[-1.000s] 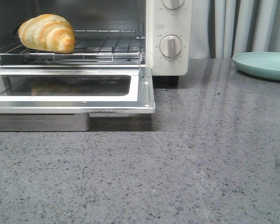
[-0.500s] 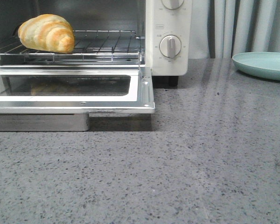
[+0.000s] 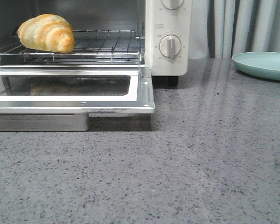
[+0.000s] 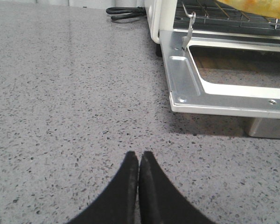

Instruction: Put bread in oven

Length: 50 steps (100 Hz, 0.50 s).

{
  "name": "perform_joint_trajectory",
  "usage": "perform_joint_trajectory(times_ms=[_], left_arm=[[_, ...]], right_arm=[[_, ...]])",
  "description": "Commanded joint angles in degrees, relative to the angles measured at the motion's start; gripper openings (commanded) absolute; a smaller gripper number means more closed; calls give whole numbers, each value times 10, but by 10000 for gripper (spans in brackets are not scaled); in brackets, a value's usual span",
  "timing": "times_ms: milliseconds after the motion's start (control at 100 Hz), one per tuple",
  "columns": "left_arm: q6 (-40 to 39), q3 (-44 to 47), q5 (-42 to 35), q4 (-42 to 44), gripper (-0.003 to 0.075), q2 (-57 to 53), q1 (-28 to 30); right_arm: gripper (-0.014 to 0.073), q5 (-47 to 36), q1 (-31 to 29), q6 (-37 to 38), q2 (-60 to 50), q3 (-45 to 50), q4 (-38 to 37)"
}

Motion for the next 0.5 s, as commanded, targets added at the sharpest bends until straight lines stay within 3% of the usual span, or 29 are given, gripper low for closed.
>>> perform_joint_trajectory(times_ms=[0,490], left_arm=[[-5,14,-29,-2,-21,-11,2],[-5,14,-29,-2,-21,-11,2]], right_arm=[[-59,-42,-2,1,8,-11,-18],[-59,-17,-7,1,8,22,-44]])
